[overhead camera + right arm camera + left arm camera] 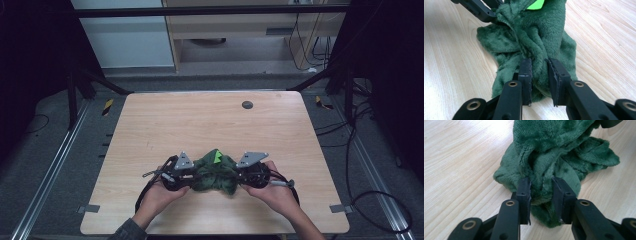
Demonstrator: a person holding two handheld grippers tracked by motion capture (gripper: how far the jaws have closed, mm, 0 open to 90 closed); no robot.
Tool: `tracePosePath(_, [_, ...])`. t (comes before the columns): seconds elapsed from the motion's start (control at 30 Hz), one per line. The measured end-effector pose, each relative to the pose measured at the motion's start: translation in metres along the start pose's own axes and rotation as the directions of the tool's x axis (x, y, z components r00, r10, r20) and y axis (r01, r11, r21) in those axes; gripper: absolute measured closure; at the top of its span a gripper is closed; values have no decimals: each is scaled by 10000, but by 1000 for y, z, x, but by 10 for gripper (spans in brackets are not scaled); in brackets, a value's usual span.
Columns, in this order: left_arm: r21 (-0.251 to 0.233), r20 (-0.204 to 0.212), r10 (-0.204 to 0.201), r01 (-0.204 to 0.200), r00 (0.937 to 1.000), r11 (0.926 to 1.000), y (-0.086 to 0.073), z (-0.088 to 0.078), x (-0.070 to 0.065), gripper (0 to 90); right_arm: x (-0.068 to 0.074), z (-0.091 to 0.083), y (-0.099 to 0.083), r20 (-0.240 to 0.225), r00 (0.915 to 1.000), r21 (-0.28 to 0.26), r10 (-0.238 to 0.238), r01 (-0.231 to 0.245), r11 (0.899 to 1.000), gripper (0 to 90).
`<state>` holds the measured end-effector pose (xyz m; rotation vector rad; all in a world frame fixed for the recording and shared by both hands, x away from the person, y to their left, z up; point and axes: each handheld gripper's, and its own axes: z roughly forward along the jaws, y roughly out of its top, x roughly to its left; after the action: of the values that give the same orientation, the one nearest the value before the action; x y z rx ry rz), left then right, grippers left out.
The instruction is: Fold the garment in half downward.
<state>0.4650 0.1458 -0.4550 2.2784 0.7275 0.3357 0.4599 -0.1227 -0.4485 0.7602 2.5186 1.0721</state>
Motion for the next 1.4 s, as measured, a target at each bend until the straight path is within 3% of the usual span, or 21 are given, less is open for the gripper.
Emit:
tracePosePath(0.17, [-122, -10, -74, 73, 10000, 9999, -1, -7, 0, 644, 0, 1, -1, -47, 10000, 43, -9, 9, 10000, 713])
tracePosePath(0.33, [-269, -161, -95, 91, 9998, 9996, 2, -15, 2, 515, 1, 2, -2, -70, 10000, 78, 7, -6, 10000, 708])
tracePosePath(0.47, [-378, -7, -300, 299, 9996, 9988, 11, -16, 12, 386, 2, 5, -3, -132, 9999, 143, 32, -30, 9999, 698])
tracePosePath(0.6, [-426, 334, -515, 529, 9981, 9977, 19, -11, 20, 359, 3, 5, -4, -168, 9998, 179, 45, -42, 9998, 696])
tracePosePath(0.77, [-394, 651, -512, 538, 9966, 9978, 30, -1, 19, 360, 3, 5, -7, -185, 9998, 218, 45, -41, 9998, 685])
tracePosePath(0.97, [-70, 798, -133, 139, 9967, 9999, 37, 11, 11, 390, 4, 5, -9, -214, 9998, 255, 19, -14, 9997, 669])
tracePosePath(1.4, [-82, 851, 292, -286, 9959, 9996, 34, 4, 2, 588, 5, 2, -9, -133, 9999, 254, 44, -41, 9997, 571])
